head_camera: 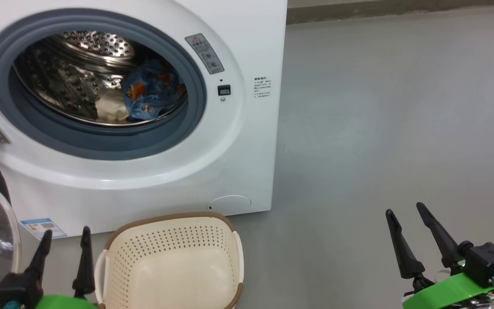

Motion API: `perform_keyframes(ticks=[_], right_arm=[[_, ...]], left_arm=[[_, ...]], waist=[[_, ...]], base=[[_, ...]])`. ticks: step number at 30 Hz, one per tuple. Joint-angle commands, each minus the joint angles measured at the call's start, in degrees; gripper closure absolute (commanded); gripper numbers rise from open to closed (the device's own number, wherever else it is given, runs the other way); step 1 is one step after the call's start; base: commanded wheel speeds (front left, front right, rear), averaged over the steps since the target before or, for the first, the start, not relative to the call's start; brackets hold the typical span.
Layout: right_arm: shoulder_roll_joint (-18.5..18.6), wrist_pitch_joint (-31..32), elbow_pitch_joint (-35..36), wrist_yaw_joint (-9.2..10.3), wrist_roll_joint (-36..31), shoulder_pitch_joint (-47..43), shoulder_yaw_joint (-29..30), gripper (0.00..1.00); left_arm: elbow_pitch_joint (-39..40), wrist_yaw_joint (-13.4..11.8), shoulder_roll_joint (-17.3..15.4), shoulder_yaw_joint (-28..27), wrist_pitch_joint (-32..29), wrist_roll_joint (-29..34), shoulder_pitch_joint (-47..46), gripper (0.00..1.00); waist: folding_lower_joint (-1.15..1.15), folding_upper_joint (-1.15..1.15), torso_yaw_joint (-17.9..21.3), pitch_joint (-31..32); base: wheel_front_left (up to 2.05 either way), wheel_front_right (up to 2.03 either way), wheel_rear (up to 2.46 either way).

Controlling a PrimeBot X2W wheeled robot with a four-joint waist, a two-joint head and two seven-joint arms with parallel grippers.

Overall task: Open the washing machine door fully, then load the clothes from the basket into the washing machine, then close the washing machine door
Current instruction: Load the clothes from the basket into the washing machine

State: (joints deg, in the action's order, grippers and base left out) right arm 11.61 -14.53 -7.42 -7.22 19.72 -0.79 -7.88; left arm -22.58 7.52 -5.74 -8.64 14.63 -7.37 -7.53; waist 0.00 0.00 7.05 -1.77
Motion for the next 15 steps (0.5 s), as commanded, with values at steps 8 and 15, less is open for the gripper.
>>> perform_keyframes(ticks=[8,15], right_arm=[[1.3,-0.5,1.8,-0.26,0.3,-1.5,0.4,0.0],[1.3,-0.5,2.1,-0.26,0.2,-2.3,1.2,0.0]], left_arm=[[4.9,0.0,-0.2,-3.2,0.4,0.0,4.1,0.0],[7.8,0.0,0.1,-3.4,0.4,-0.3,7.4,0.0]], waist=[[0.0,0.0,-0.9,1.2],[0.0,0.0,-1.6,1.5]], base=[[0.0,0.0,0.0],[0.0,0.0,0.0]])
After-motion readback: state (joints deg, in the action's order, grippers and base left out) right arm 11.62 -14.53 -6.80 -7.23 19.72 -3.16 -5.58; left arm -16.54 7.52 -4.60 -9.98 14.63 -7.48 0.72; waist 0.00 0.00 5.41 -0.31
